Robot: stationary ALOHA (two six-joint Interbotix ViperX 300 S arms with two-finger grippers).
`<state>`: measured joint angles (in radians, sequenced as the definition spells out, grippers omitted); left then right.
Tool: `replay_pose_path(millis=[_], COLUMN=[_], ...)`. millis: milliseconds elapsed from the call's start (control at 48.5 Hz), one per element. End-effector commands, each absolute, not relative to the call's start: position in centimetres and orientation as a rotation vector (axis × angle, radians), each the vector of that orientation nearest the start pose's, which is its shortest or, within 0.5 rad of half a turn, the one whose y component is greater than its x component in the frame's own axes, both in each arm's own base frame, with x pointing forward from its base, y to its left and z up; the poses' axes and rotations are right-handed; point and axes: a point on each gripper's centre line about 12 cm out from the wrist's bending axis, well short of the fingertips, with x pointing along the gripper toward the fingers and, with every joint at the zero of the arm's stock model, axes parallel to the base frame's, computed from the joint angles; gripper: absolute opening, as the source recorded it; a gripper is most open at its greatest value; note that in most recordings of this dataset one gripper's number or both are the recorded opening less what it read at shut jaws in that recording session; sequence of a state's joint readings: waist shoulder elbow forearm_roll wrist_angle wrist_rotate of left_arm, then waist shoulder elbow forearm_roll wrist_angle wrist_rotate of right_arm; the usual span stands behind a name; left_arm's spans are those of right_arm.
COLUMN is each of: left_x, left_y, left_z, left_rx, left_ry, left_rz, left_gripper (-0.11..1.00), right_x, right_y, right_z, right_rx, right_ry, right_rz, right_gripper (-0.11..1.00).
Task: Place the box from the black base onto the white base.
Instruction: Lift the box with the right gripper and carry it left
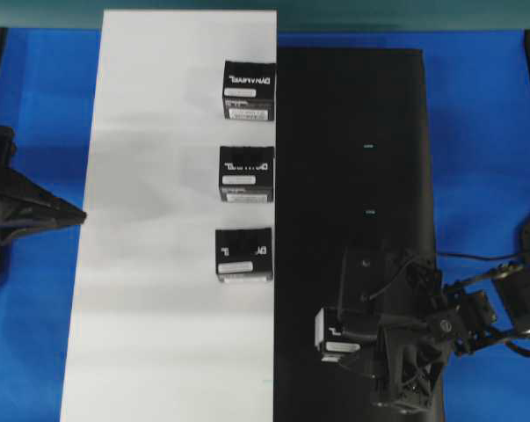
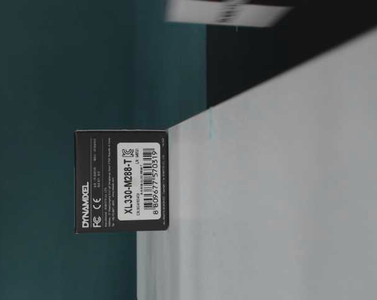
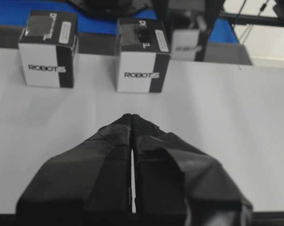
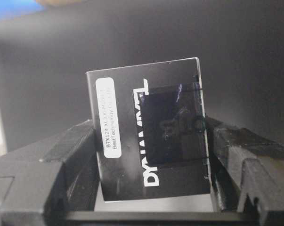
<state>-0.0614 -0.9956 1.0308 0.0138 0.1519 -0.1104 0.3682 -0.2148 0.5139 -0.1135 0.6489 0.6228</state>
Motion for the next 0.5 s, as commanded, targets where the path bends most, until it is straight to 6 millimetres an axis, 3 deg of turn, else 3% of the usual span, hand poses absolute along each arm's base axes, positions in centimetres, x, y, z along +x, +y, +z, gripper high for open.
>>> replay_pose_path(millis=[0, 186, 475], left_x=[19.8, 19.8, 19.8], left_y=[-1.2, -1.2, -1.2], left_z=[31.4, 31.5, 31.4], left_rx=[-0.088, -0.089, -0.088], left_ry=[0.174, 0.173, 0.174], left_rz=[-0.052, -0.052, -0.052], left_gripper=[-0.02, -0.02, -0.02], right_x=[33.9, 36.3, 40.7], right_y=[12.2, 13.1, 13.8], right_z=[27.7, 29.9, 29.9], right_rx=[0.293, 0.288, 0.231], right_ry=[0.925, 0.903, 0.908], right_rz=[0.036, 0.036, 0.022], right_gripper=[0.6, 0.6, 0.6])
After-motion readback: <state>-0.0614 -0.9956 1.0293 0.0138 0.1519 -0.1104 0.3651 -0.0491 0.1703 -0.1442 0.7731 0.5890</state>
